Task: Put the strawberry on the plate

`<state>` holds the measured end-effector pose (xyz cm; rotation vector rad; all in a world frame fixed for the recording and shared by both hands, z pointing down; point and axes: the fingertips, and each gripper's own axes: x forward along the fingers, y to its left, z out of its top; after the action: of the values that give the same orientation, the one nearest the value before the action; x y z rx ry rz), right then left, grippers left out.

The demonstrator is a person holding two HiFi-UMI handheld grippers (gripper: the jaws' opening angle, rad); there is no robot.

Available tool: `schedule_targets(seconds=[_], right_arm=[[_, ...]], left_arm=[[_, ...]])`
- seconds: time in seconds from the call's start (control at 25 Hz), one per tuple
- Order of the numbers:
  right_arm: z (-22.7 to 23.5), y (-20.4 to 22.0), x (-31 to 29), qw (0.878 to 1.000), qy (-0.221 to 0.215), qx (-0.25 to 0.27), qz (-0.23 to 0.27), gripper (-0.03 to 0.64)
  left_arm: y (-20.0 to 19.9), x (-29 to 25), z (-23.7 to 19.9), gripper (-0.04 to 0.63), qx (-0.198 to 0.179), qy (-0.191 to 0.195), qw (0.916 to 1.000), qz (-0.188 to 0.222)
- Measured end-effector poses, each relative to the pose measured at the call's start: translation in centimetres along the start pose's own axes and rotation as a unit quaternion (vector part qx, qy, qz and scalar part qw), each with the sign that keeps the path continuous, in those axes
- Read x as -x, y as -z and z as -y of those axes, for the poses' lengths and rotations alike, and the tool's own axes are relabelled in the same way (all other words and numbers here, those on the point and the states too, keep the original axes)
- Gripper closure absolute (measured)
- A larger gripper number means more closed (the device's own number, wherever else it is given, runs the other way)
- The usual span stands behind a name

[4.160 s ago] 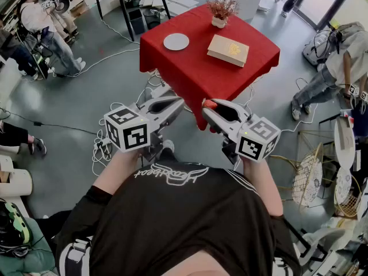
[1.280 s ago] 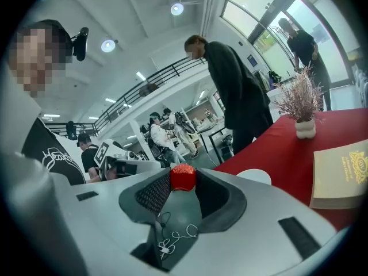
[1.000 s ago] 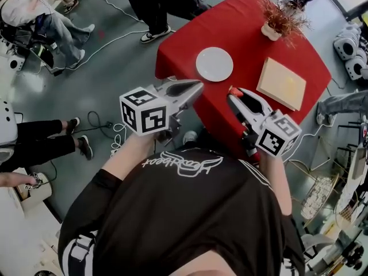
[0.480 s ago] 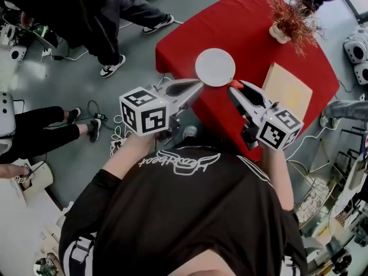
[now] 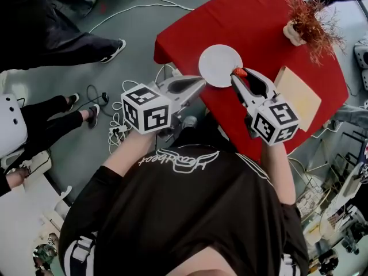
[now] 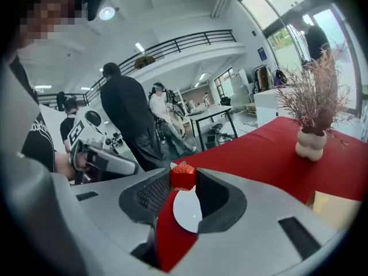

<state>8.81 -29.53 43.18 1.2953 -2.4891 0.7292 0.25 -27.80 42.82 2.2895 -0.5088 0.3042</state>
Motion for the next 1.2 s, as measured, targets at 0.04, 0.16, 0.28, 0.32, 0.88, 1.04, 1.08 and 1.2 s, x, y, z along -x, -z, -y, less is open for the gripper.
schedule_targets(seconds=[0.04, 0.16, 0.28, 0.32, 0.88, 1.04, 1.08, 1.2], right_arm=[[0.2, 0.3, -0.5, 1.000, 0.004, 0.014, -0.008, 0.488], [1.0, 1.1, -2.1, 0.998, 0.015, 0.058, -0.028, 0.488], [1.8, 2.3, -3.8, 0.994, 0.023, 0.097, -0.050, 0.488], [2.1, 2.8, -4.4, 0.993, 0.025, 0.104, -0.057, 0.488], [5.6, 7.8, -9.2, 0.979, 0.067, 0.152, -0.118, 0.488], [5.8, 8.6, -9.6, 0.976, 0.069, 0.162, -0.130, 0.488], [5.8, 8.8, -9.7, 0.974, 0.070, 0.168, -0.134, 0.488], [5.8, 9.2, -10.0, 0.970, 0.076, 0.181, -0.145, 0.488]], left_arm=[[0.1, -0.1, -0.2, 0.588, 0.000, -0.002, 1.0000, -0.001], [0.2, -0.4, -0.9, 0.588, 0.001, -0.007, 1.0000, -0.002], [0.4, -0.8, -1.6, 0.588, 0.003, -0.012, 0.9999, -0.006], [0.5, -0.9, -1.8, 0.588, 0.005, -0.013, 0.9999, -0.007], [2.6, -1.9, -3.7, 0.588, 0.021, -0.021, 0.9990, -0.033], [2.6, -2.0, -3.8, 0.588, 0.020, -0.024, 0.9989, -0.036], [2.6, -2.1, -3.8, 0.588, 0.020, -0.024, 0.9989, -0.035], [2.3, -1.9, -3.8, 0.588, 0.020, -0.024, 0.9990, -0.032]])
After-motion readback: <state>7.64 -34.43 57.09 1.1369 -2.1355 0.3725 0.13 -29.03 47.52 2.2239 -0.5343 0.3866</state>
